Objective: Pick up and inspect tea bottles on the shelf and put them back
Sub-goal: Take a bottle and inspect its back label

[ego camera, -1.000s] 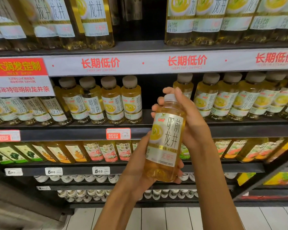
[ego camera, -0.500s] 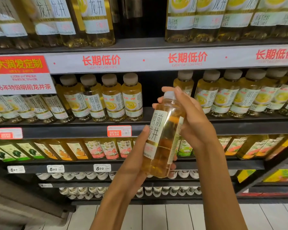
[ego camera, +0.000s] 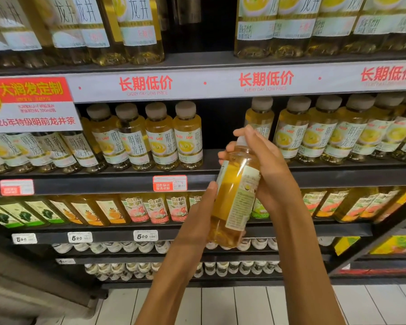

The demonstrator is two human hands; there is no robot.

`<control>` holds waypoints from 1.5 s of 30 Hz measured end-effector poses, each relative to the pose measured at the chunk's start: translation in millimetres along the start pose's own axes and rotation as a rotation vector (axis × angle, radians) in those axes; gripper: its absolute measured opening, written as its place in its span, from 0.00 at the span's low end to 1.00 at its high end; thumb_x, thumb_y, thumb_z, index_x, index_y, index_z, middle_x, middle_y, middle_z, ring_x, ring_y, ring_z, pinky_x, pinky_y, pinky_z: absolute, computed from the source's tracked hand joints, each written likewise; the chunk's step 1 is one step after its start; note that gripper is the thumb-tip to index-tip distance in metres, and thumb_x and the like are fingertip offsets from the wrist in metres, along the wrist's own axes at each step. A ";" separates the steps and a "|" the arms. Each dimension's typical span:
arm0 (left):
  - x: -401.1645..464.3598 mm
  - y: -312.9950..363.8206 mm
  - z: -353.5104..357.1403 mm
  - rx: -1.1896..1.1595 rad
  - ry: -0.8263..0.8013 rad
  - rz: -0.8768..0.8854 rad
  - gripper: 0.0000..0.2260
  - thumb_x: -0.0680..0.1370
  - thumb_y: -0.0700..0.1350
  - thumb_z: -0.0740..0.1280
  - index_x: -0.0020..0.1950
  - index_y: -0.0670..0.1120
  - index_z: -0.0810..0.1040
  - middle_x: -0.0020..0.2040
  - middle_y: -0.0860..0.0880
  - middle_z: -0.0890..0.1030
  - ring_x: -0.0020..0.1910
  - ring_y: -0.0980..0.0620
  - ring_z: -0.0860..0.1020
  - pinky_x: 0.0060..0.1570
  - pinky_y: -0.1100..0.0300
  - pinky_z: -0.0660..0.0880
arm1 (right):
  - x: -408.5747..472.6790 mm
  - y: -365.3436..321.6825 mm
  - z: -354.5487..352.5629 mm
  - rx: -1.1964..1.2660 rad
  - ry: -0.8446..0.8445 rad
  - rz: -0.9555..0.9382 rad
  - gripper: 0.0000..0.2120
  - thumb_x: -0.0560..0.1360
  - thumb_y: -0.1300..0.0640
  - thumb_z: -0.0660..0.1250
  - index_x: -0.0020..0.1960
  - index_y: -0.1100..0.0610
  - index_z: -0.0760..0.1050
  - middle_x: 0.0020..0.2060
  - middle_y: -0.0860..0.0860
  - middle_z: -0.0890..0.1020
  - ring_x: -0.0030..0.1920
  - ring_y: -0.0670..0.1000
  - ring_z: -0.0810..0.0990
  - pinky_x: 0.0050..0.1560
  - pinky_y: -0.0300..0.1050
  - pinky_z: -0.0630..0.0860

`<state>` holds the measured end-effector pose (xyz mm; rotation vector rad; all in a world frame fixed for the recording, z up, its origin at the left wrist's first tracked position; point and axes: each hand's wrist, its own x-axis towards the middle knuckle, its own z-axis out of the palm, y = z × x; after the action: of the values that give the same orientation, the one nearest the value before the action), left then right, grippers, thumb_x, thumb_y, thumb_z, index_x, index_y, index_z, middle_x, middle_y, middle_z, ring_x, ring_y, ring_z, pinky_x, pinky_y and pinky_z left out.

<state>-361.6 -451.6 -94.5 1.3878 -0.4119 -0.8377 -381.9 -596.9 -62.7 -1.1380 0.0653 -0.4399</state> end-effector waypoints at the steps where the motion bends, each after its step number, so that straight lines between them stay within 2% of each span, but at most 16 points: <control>1: 0.2 -1.0 -0.6 -0.057 -0.014 -0.010 0.26 0.68 0.67 0.55 0.52 0.54 0.81 0.45 0.46 0.86 0.41 0.46 0.85 0.45 0.53 0.81 | 0.2 -0.7 -0.2 0.001 -0.024 0.015 0.17 0.73 0.45 0.64 0.54 0.56 0.76 0.38 0.52 0.83 0.44 0.52 0.84 0.48 0.48 0.81; 4: -1.8 0.4 -1.3 -0.304 -0.137 -0.078 0.31 0.69 0.66 0.58 0.57 0.45 0.80 0.40 0.41 0.84 0.33 0.45 0.82 0.33 0.55 0.80 | 0.2 -3.4 0.3 0.017 -0.077 0.048 0.20 0.73 0.43 0.62 0.58 0.56 0.76 0.44 0.54 0.84 0.48 0.54 0.84 0.47 0.47 0.81; 7: -4.9 1.8 -2.2 -0.479 -0.298 -0.111 0.30 0.75 0.65 0.56 0.53 0.41 0.82 0.39 0.38 0.81 0.32 0.44 0.80 0.33 0.55 0.78 | 0.7 -2.3 4.6 0.128 -0.108 0.064 0.20 0.74 0.44 0.62 0.59 0.56 0.75 0.46 0.55 0.85 0.50 0.56 0.84 0.51 0.50 0.81; 9: -4.2 0.0 -3.2 -0.495 -0.357 -0.117 0.32 0.77 0.66 0.54 0.57 0.39 0.80 0.41 0.39 0.82 0.35 0.45 0.81 0.35 0.54 0.79 | 0.9 -2.8 8.5 0.181 -0.121 0.054 0.19 0.75 0.44 0.61 0.57 0.56 0.75 0.43 0.55 0.84 0.48 0.55 0.84 0.52 0.50 0.81; 12: -2.4 0.2 -4.2 -0.351 -0.312 -0.114 0.33 0.76 0.66 0.52 0.62 0.40 0.75 0.44 0.38 0.83 0.39 0.43 0.82 0.41 0.51 0.80 | -0.2 -6.4 10.0 0.174 -0.123 0.013 0.16 0.74 0.46 0.62 0.55 0.56 0.75 0.40 0.53 0.83 0.44 0.53 0.84 0.49 0.48 0.81; 15: 0.2 -0.2 -7.5 -0.111 -0.154 -0.041 0.30 0.72 0.65 0.53 0.61 0.47 0.78 0.49 0.40 0.85 0.45 0.43 0.84 0.50 0.49 0.80 | -0.8 -9.0 8.9 0.070 -0.113 -0.014 0.15 0.75 0.47 0.63 0.54 0.56 0.75 0.40 0.53 0.83 0.44 0.53 0.83 0.48 0.48 0.80; 17: -1.7 1.8 -7.5 -0.106 -0.143 -0.026 0.30 0.71 0.66 0.53 0.60 0.48 0.79 0.47 0.39 0.85 0.43 0.43 0.84 0.43 0.53 0.81 | -0.3 -9.3 9.5 -0.011 -0.085 -0.011 0.16 0.73 0.46 0.64 0.54 0.55 0.76 0.41 0.53 0.83 0.45 0.52 0.84 0.49 0.49 0.80; 20: -3.4 5.0 -6.0 -0.163 -0.171 -0.031 0.32 0.71 0.68 0.56 0.61 0.47 0.78 0.46 0.38 0.84 0.41 0.44 0.84 0.39 0.54 0.80 | 3.5 -10.1 8.7 -0.029 -0.046 0.052 0.18 0.71 0.44 0.64 0.54 0.55 0.76 0.40 0.53 0.84 0.44 0.52 0.84 0.49 0.49 0.81; 22: -4.1 6.9 -4.0 -0.225 -0.214 -0.039 0.30 0.71 0.69 0.61 0.58 0.46 0.80 0.44 0.37 0.84 0.39 0.43 0.84 0.39 0.53 0.80 | 6.0 -10.4 7.3 0.018 -0.036 0.110 0.21 0.70 0.43 0.64 0.55 0.56 0.75 0.40 0.54 0.85 0.45 0.53 0.85 0.50 0.50 0.81; 26: -6.1 8.4 3.4 -0.440 -0.357 -0.103 0.30 0.70 0.64 0.64 0.56 0.39 0.80 0.43 0.36 0.82 0.38 0.43 0.83 0.38 0.52 0.80 | 8.9 -8.1 6.5 0.275 -0.031 0.205 0.22 0.68 0.45 0.65 0.55 0.58 0.75 0.42 0.56 0.85 0.45 0.55 0.85 0.46 0.50 0.83; 28: -7.0 8.3 6.6 -0.537 -0.433 -0.113 0.31 0.70 0.63 0.68 0.57 0.37 0.79 0.44 0.36 0.82 0.40 0.42 0.83 0.40 0.52 0.80 | 9.5 -6.7 6.0 0.370 -0.041 0.229 0.20 0.69 0.46 0.64 0.55 0.57 0.75 0.41 0.55 0.85 0.44 0.54 0.85 0.44 0.49 0.83; 32: -9.9 19.0 7.2 -0.700 -0.526 -0.141 0.32 0.64 0.55 0.78 0.57 0.32 0.79 0.45 0.34 0.82 0.41 0.40 0.83 0.40 0.52 0.81 | 11.1 -3.5 2.4 0.425 -0.029 0.276 0.17 0.76 0.45 0.60 0.56 0.57 0.75 0.40 0.55 0.85 0.43 0.53 0.86 0.42 0.47 0.83; 36: -12.1 28.3 10.4 -0.874 -0.492 -0.200 0.36 0.59 0.47 0.82 0.61 0.33 0.76 0.46 0.31 0.81 0.41 0.35 0.83 0.38 0.47 0.82 | 12.0 -0.8 0.5 0.374 -0.046 0.353 0.16 0.80 0.45 0.55 0.56 0.54 0.74 0.40 0.56 0.86 0.42 0.53 0.86 0.41 0.47 0.82; 40: -14.1 27.3 11.8 -0.882 -0.465 -0.201 0.32 0.60 0.48 0.82 0.58 0.33 0.79 0.49 0.32 0.81 0.44 0.36 0.83 0.42 0.47 0.82 | 12.7 2.3 0.8 0.383 -0.027 0.421 0.16 0.81 0.46 0.55 0.56 0.56 0.74 0.40 0.60 0.85 0.40 0.54 0.86 0.37 0.47 0.82; 45: -13.3 22.9 8.4 -0.874 -0.465 -0.193 0.30 0.63 0.48 0.81 0.57 0.32 0.79 0.49 0.32 0.81 0.46 0.37 0.83 0.45 0.47 0.81 | 14.2 4.6 1.1 0.310 0.006 0.418 0.16 0.81 0.46 0.54 0.55 0.55 0.74 0.37 0.58 0.85 0.36 0.53 0.86 0.32 0.45 0.81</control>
<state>-370.0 -448.6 -68.2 0.4180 -0.2100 -1.3037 -367.3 -599.6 -63.9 -0.7901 0.2277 -0.0753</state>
